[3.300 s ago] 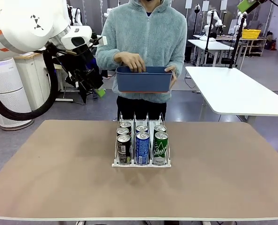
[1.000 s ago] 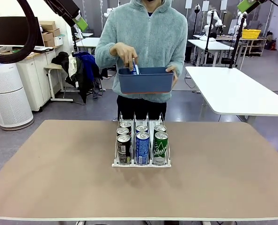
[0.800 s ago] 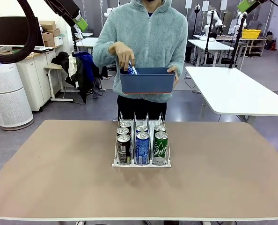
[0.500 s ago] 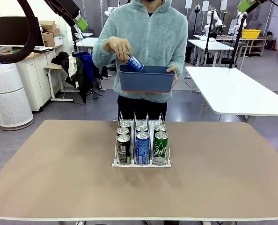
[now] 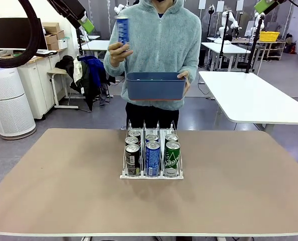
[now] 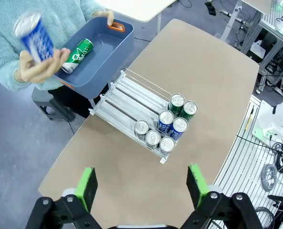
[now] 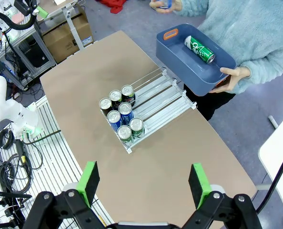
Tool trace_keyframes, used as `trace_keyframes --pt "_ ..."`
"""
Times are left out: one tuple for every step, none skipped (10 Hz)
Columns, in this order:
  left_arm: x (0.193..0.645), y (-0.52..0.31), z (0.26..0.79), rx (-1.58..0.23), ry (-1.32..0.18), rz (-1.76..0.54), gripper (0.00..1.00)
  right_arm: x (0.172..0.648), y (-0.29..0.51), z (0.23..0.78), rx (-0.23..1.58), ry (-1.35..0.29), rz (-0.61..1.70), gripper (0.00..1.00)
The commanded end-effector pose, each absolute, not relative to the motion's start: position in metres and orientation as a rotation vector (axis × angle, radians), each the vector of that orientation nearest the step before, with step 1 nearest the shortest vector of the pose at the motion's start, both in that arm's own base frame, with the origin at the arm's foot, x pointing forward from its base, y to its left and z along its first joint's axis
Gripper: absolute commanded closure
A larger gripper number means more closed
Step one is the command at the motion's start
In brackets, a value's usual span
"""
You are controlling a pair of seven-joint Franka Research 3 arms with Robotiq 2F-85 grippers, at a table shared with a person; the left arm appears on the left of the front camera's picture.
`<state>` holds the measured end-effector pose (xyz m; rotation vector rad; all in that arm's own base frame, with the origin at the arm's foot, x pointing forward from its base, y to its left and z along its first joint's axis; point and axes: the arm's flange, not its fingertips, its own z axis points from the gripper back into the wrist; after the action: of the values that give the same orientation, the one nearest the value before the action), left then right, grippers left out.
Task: Fill the beverage cans into the dispenser.
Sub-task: Pick up the Ionic drink handed by the human.
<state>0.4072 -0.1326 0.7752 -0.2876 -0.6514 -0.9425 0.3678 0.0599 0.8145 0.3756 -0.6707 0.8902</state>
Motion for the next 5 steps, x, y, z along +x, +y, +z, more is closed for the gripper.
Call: trace_keyframes --pt "0.4075 -0.1306 0.7757 -0.290 -0.655 -0.940 0.00 0.3662 0.0607 0.8144 0.385 -0.666 0.886 0.00" --pt "0.4075 -0.1306 0.7757 -0.290 -0.655 -0.940 0.00 0.3662 0.0607 0.8144 0.385 -0.666 0.886 0.00" --pt "0.4075 -0.1306 0.7757 -0.290 -0.655 -0.940 0.00 0.3662 0.0607 0.8144 0.385 -0.666 0.886 0.00" --pt "0.4075 -0.1306 0.7757 -0.290 -0.655 -0.940 0.00 0.3662 0.0607 0.8144 0.385 -0.666 0.886 0.00" --pt "0.4075 -0.1306 0.7757 -0.290 -0.655 -0.940 0.00 0.3662 0.0607 0.8144 0.385 -0.666 0.886 0.00"
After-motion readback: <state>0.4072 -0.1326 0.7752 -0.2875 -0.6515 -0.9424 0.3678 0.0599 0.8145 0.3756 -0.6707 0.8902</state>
